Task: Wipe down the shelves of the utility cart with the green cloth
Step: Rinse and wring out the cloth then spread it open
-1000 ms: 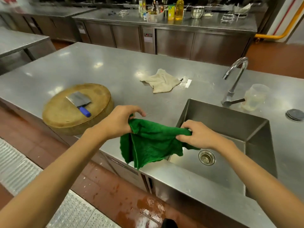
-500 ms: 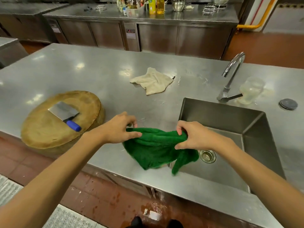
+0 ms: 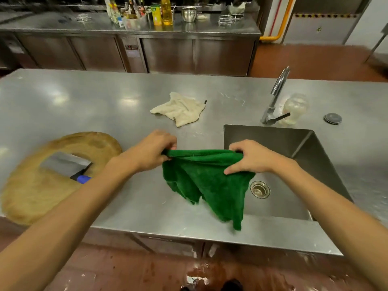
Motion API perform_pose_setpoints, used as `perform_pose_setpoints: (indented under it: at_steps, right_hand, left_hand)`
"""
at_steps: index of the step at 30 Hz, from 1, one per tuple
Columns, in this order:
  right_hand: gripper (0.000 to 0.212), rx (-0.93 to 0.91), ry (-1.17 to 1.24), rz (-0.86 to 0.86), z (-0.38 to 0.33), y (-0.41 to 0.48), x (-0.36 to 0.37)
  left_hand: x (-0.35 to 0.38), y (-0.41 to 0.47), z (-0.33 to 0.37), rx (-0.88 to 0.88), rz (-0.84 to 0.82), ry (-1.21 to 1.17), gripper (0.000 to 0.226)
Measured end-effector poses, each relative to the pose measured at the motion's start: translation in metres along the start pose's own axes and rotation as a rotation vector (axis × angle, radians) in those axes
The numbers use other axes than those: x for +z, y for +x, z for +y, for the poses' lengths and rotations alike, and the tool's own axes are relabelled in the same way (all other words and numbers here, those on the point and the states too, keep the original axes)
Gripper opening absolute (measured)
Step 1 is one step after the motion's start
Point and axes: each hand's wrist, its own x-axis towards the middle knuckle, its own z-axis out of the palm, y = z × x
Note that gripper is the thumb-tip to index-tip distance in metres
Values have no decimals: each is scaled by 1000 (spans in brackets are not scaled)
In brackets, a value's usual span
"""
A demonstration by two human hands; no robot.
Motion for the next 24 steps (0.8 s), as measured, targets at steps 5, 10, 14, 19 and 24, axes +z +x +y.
perform_pose_setpoints:
  at_steps: [5,10,14,19,24]
  right_hand:
    - [40,45,-327,516,-19,16,7]
    - [33,-90,-406,728,-33,6,28]
    - [27,-76,-375,609,-13,-12,92]
    - [31,251,-293,30,23,-39,210]
    - [42,294,-245,-159,37,-67,271]
  left_hand:
    - [-9,2,-30,-51,174,-2,21]
    - [6,-24,-47,48,390,-21,29]
    - [68,-62,-46,58,241,-55,23]
    - [176,-109,-35,-157,-111,-183,29]
    - [227,-132,-29,-161,-285,-67,37]
